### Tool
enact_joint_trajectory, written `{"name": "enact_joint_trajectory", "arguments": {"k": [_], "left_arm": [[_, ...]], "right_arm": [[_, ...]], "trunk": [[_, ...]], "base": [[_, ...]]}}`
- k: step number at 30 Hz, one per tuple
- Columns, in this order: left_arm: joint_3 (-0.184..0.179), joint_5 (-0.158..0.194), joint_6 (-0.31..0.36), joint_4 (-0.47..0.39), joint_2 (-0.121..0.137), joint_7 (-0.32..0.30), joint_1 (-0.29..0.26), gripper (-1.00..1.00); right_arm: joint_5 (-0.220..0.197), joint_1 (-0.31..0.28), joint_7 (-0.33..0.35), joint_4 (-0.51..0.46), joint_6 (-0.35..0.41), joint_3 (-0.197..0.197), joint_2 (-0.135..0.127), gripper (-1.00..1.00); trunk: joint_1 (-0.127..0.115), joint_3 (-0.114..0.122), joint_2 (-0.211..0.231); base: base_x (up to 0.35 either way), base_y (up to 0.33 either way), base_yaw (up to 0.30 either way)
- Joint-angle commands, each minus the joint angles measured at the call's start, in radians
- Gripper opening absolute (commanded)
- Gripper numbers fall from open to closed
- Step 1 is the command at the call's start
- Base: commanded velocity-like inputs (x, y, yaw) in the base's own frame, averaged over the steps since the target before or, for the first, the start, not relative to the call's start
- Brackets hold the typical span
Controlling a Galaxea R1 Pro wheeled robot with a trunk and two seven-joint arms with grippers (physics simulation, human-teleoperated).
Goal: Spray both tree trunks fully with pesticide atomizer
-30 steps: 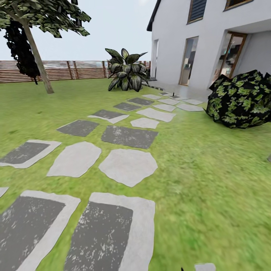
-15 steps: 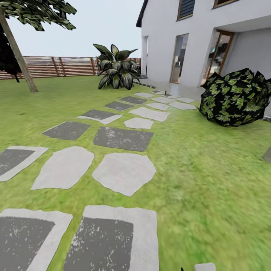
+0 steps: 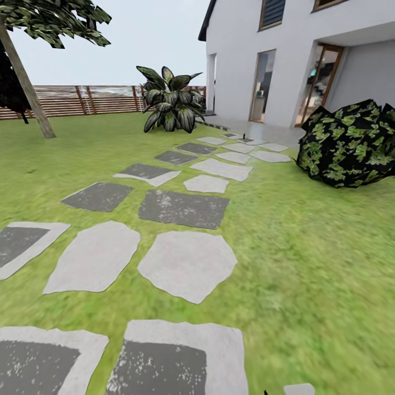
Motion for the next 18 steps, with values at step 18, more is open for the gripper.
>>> {"name": "enact_joint_trajectory", "arguments": {"k": [18], "left_arm": [[0.003,0.001,-0.003,0.0,-0.001,0.0,0.0,1.0]], "right_arm": [[0.004,-0.001,0.0,0.0,-0.003,0.0,0.0,1.0]], "trunk": [[0.0,0.006,0.0]], "base": [[0.304,0.171,-0.069]]}}
